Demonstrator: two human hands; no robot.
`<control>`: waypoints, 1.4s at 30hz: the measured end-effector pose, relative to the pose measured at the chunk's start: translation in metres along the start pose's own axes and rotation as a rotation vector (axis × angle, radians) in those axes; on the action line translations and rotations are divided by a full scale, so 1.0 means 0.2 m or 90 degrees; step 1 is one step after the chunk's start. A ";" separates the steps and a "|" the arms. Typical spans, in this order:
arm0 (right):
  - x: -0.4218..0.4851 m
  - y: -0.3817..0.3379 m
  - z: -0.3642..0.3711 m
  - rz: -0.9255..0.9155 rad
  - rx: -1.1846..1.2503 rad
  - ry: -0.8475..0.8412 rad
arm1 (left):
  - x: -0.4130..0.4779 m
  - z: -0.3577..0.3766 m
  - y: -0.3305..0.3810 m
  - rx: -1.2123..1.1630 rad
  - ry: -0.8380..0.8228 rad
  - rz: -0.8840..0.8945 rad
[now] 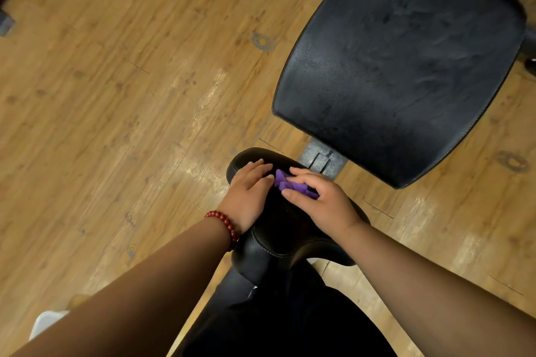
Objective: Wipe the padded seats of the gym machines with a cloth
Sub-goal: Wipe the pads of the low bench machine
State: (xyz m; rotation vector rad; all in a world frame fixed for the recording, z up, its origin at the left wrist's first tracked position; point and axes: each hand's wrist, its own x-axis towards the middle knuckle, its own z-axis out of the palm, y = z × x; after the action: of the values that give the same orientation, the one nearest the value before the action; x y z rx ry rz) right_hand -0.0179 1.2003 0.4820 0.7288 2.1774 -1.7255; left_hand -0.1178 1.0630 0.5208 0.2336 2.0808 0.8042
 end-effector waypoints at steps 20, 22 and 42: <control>-0.15 -0.17 0.08 0.027 -0.034 0.085 | -0.43 0.07 -0.02 -0.080 0.098 0.063; -0.24 -0.19 0.10 -0.024 -0.010 0.085 | -0.43 0.08 -0.05 -0.091 0.134 0.069; -0.17 -0.21 0.03 -0.105 -0.016 -0.050 | -0.41 0.12 -0.03 -0.016 0.265 -0.003</control>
State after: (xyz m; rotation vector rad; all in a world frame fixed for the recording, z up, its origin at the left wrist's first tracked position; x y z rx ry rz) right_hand -0.0127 1.1792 0.5328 0.4787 2.2565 -1.7674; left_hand -0.0480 1.0333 0.5625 0.0494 2.4546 0.9363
